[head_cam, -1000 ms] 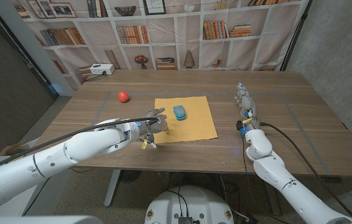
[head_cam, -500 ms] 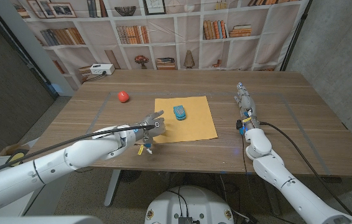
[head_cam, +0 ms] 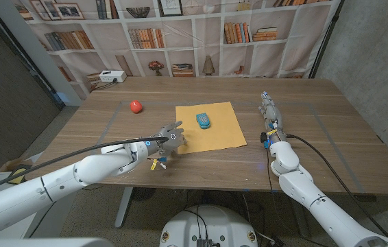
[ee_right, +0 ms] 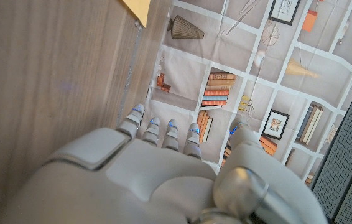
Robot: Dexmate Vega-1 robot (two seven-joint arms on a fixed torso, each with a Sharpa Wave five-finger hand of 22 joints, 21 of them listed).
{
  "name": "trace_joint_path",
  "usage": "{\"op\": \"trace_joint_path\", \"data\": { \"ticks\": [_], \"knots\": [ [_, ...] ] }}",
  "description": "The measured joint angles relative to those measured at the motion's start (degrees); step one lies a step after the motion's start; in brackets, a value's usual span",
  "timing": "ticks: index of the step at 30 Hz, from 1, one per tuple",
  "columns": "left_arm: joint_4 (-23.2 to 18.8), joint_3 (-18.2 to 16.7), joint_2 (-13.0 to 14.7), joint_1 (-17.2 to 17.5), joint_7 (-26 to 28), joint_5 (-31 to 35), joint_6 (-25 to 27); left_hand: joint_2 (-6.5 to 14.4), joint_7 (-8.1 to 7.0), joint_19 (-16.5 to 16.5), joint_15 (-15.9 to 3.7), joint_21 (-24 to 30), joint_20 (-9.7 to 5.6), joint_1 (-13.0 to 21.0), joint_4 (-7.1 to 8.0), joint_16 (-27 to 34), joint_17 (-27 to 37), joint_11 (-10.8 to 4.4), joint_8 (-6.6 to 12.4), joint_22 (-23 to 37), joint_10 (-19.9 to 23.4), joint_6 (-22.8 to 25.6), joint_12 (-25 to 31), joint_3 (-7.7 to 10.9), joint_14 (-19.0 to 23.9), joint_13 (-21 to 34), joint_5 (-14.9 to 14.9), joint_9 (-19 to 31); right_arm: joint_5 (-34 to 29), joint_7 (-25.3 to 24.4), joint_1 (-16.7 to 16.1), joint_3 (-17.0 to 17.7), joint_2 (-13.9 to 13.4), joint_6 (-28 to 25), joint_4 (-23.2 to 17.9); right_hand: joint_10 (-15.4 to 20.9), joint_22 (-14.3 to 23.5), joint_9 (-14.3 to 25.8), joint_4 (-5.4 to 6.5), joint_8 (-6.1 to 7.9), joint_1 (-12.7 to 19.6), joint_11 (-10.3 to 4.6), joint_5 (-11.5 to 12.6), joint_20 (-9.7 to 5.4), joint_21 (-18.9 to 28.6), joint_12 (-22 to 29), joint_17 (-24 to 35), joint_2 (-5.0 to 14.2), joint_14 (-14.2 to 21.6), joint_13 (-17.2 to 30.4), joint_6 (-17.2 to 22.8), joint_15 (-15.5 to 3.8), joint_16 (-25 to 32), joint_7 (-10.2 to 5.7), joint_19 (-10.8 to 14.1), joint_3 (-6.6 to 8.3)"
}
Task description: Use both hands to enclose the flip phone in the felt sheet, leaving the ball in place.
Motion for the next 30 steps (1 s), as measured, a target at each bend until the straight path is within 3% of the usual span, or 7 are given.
{"op": "trace_joint_path", "data": {
  "ticks": [10, 14, 23, 30],
  "knots": [
    [0.3, 0.2, -0.6, -1.4, -2.9, -4.1, -0.9, -0.2, 0.1, 0.5, -0.09, 0.0, -0.5, -0.2, -0.64, -0.2, -0.3, -0.21, -1.06, 0.0, 1.1, 1.5, -0.2, 0.64, 1.1, -0.4, -0.1, 0.0, 0.1, 0.0, 0.3, 0.0, 0.0, -0.4, 0.0, 0.0, 0.0, 0.0, 0.0, 0.0, 0.0, 0.0, 0.0, 0.0, 0.0, 0.0, 0.0, 0.01, 0.0, 0.0, 0.0, 0.0, 0.0, 0.0, 0.0, 0.0],
    [-1.3, -0.7, -0.6, -1.7, -4.7, -6.2, -0.9, -1.4, -0.4, 0.1, -0.15, 0.0, -0.08, -1.4, -0.66, -0.7, -0.3, 0.11, -0.77, 0.0, 0.8, 2.2, -0.2, 0.61, 0.1, -0.2, -0.3, 0.3, 0.3, 0.0, 0.5, 0.0, 0.0, -0.8, 0.0, 0.0, 0.0, 0.0, 0.0, 0.0, 0.5, 0.0, 0.0, 0.0, 0.0, 0.0, 0.2, 0.5, 0.0, 0.0, 0.0, 0.0, 0.0, 0.0, 0.0, 0.0],
    [-6.3, -3.7, -0.7, -2.1, -9.0, -10.9, 0.1, -1.6, -0.28, -0.2, -0.07, 0.0, 0.24, -1.6, -0.18, -0.7, -0.3, 0.1, -1.18, 0.0, -0.4, 2.1, -0.2, 0.13, 0.0, -0.2, -0.3, 0.2, 1.1, 0.5, 0.9, 0.0, 0.0, -1.3, 0.3, 0.0, 0.0, 0.0, 0.0, 0.0, 0.1, 0.0, 0.0, 0.0, 0.0, -0.2, 0.1, 0.6, 0.0, 0.0, 0.2, 0.0, 0.0, 0.21, 0.0, 0.0],
    [-7.6, -4.6, -1.6, -2.5, -9.6, -12.4, 0.6, -2.0, -0.28, -0.2, -0.08, 0.0, 0.23, -2.0, -0.01, -0.7, -0.3, 0.1, -1.18, 0.0, -0.4, 2.1, -0.2, -0.34, 0.0, 0.1, -0.3, 0.2, 1.7, 0.9, 1.0, 0.2, -0.1, -1.4, 0.7, 0.0, 0.0, 0.0, 0.0, 0.0, 0.1, 0.0, 0.0, 0.0, 0.0, -0.2, 0.1, 0.6, 0.0, 0.0, 0.4, 0.0, 0.0, 0.42, 0.0, 0.0]
  ]
}}
